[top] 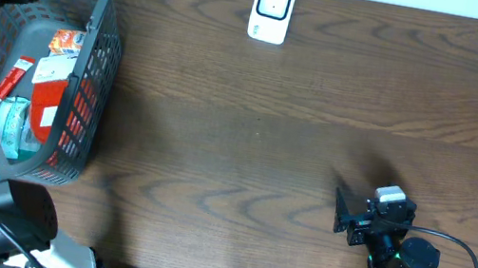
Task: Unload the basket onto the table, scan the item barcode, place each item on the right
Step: 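Lift the green-capped container out of the basket with the left gripper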
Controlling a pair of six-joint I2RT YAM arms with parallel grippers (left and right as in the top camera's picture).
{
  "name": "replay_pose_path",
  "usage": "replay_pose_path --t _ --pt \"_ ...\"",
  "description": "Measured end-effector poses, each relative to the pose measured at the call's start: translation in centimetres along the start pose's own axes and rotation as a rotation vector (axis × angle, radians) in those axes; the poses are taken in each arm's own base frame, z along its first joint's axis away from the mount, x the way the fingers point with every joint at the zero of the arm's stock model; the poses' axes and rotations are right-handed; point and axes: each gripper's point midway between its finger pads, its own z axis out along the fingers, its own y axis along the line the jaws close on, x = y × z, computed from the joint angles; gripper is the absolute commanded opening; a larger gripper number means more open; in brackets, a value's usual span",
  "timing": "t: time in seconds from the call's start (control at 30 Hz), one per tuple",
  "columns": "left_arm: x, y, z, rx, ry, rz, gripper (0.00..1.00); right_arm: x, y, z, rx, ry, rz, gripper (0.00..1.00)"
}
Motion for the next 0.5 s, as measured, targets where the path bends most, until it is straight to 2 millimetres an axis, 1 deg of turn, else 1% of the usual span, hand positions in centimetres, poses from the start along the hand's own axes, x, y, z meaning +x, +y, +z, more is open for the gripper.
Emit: replay_pose_path --t 0.13,0.27,0.5 --pt "-0.3 -0.2 -0.5 -0.001 -0.011 0.004 0.28 0.0 0.0 0.0 0.0 0.0 0.0 0.99" --pt "-0.4 -0.6 -0.5 0.006 -0.012 0.009 0.28 0.0 0.0 0.0 0.0 0.0 0.0 0.99" --pt "-0.8 -2.8 -0.2 0.044 -0.014 0.036 0.28 0.0 0.0 0.0 0.0 0.0 0.0 0.99"
